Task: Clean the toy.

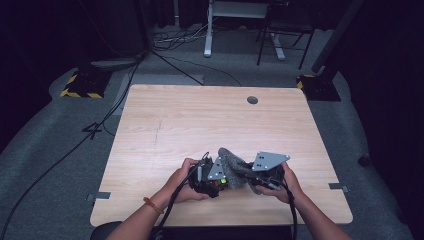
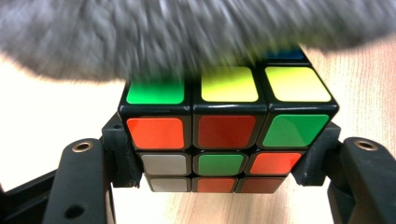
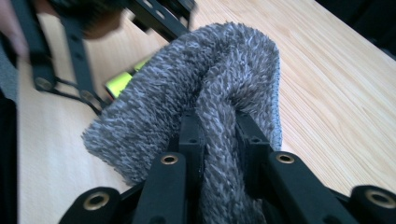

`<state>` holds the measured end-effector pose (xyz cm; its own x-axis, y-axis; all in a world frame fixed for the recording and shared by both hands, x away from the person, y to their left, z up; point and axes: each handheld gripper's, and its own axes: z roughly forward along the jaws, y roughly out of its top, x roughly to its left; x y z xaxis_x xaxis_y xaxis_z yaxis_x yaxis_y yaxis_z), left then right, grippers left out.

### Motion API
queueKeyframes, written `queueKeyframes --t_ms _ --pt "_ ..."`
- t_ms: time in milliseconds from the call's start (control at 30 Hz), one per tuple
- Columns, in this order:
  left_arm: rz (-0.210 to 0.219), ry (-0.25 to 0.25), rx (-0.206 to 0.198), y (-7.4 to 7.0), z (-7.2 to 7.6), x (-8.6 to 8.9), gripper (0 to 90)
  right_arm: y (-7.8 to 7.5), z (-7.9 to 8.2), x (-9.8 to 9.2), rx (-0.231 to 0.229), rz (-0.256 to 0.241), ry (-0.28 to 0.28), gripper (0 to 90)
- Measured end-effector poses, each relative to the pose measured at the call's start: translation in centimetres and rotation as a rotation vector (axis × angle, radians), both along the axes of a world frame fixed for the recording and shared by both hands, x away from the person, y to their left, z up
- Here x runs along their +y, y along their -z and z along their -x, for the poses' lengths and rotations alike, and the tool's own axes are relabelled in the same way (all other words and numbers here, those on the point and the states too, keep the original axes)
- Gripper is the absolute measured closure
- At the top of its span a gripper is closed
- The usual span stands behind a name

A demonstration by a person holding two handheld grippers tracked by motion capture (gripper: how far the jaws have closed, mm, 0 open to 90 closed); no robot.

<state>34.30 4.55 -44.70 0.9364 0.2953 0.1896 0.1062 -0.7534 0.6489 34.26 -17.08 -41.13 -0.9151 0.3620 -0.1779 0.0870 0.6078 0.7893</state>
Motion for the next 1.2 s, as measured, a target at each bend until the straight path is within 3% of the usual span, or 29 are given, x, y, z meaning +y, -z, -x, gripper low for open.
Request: queueKeyframes --t_ms 100,200,467,667,833,933,967,1100,1200 --pt "-0.029 0.013 -0.002 0.2 0.3 -0.8 33.6 -0.3 0.6 1.3 0.001 -0.023 -0.040 76.1" --pt "-0.040 0.005 0.000 0.4 0.2 -0.8 33.6 -0.2 0.9 2.3 -0.031 0.008 -0.041 76.1" --pt "0.004 -0.001 -0.004 -0.4 0.2 0.3 33.6 0.1 -0.7 0.0 0.028 -0.008 0.043 76.0" --pt "0.025 -0.015 -0.012 -0.7 0.0 0.7 33.5 0.7 -1.0 -1.0 0.022 0.029 0.070 76.0" --pt "0.062 -0.015 -0.031 -1.1 0.1 1.1 33.5 1.2 -1.8 -1.6 0.094 -0.033 0.065 75.8" --pt "0.081 -0.015 -0.035 -1.1 0.2 1.0 33.3 1.4 -2.1 -1.9 0.152 -0.122 0.049 75.9" --pt "0.067 -0.013 -0.038 -1.0 0.1 0.9 32.9 1.4 -2.0 -1.8 0.163 -0.148 0.034 75.9" --pt "0.035 0.004 -0.030 -0.5 0.2 0.3 32.4 1.1 -1.4 -1.2 0.169 -0.184 -0.009 76.0" --pt "0.034 0.013 -0.022 -0.4 0.2 0.1 32.5 0.9 -0.9 -0.7 0.140 -0.163 -0.020 76.0"
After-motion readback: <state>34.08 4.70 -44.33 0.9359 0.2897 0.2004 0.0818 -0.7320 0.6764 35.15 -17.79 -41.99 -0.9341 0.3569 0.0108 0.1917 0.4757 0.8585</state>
